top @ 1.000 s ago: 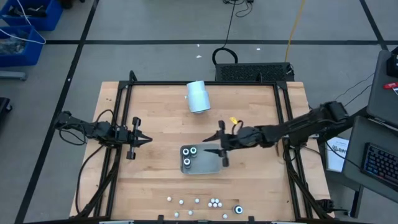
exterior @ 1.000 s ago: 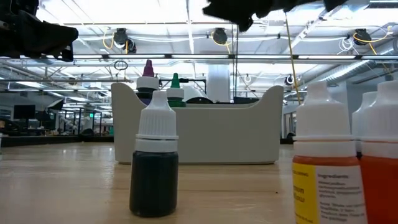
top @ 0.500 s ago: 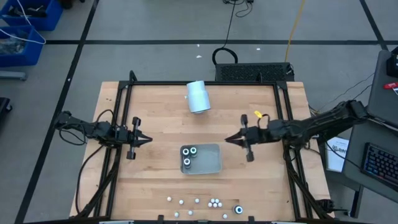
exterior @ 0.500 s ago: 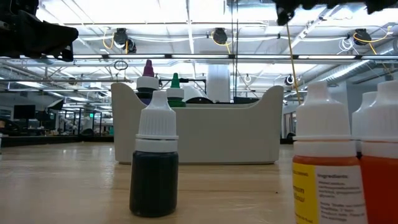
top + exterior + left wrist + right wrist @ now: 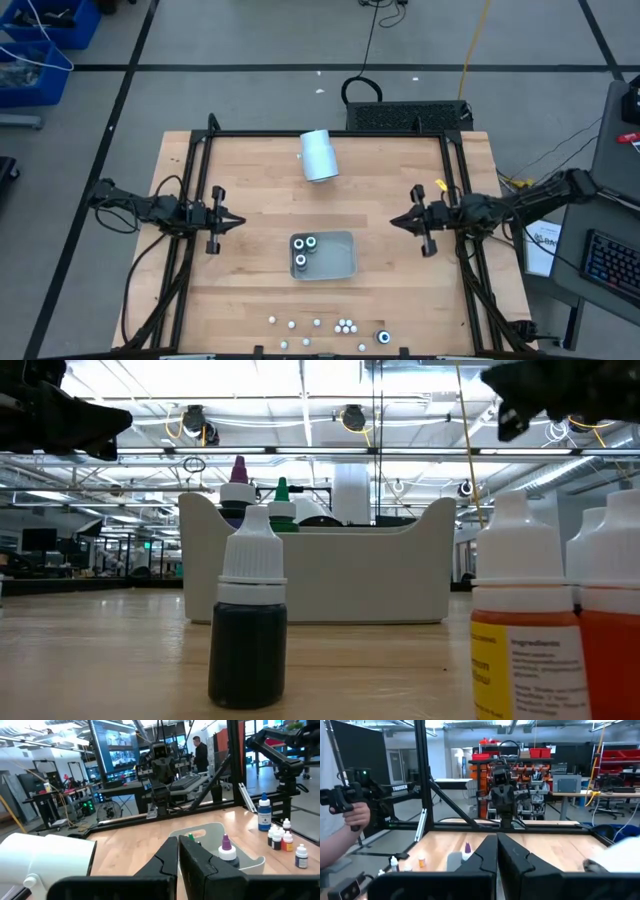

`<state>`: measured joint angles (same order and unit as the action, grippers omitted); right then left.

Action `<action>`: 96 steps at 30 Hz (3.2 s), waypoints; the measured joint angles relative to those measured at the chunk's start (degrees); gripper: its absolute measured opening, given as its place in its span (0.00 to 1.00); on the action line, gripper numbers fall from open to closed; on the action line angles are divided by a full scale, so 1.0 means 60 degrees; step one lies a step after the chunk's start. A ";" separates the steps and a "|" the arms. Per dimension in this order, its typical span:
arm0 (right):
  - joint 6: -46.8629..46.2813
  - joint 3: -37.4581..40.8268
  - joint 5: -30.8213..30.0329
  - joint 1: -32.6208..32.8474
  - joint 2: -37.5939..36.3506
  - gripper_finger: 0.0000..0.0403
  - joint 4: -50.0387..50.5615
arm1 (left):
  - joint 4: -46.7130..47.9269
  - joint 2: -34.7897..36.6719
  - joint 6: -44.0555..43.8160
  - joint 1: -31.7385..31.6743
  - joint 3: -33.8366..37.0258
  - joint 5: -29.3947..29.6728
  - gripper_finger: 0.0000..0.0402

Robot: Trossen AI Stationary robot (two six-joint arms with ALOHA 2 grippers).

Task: Pick & Place food coloring
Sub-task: Put the big blue food coloring bottle into the gray bin

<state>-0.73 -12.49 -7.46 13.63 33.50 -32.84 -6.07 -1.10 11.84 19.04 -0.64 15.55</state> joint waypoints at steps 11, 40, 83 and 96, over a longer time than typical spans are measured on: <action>0.0232 0.1047 0.0000 0.0000 -0.1936 0.00 0.0648 | 0.0229 -0.0002 0.0435 -0.0003 0.0000 0.0025 0.06; -0.0013 0.1935 0.1295 0.0000 -0.2136 0.00 0.1606 | 0.0387 -0.0002 0.0252 -0.0002 -0.0015 0.0421 0.06; 0.0742 -0.3381 -0.1017 0.4897 0.5592 0.12 0.1601 | 0.0249 0.0000 -0.0023 -0.0003 0.0004 0.0459 0.06; -0.0485 -0.3521 -0.0270 0.5537 0.7921 0.60 -0.0692 | -0.0014 0.0000 -0.0039 -0.0001 0.0004 0.0397 0.06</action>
<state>-3.63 -33.62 -9.08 46.85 81.03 -36.99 -6.15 -1.10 11.61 19.04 -0.62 17.93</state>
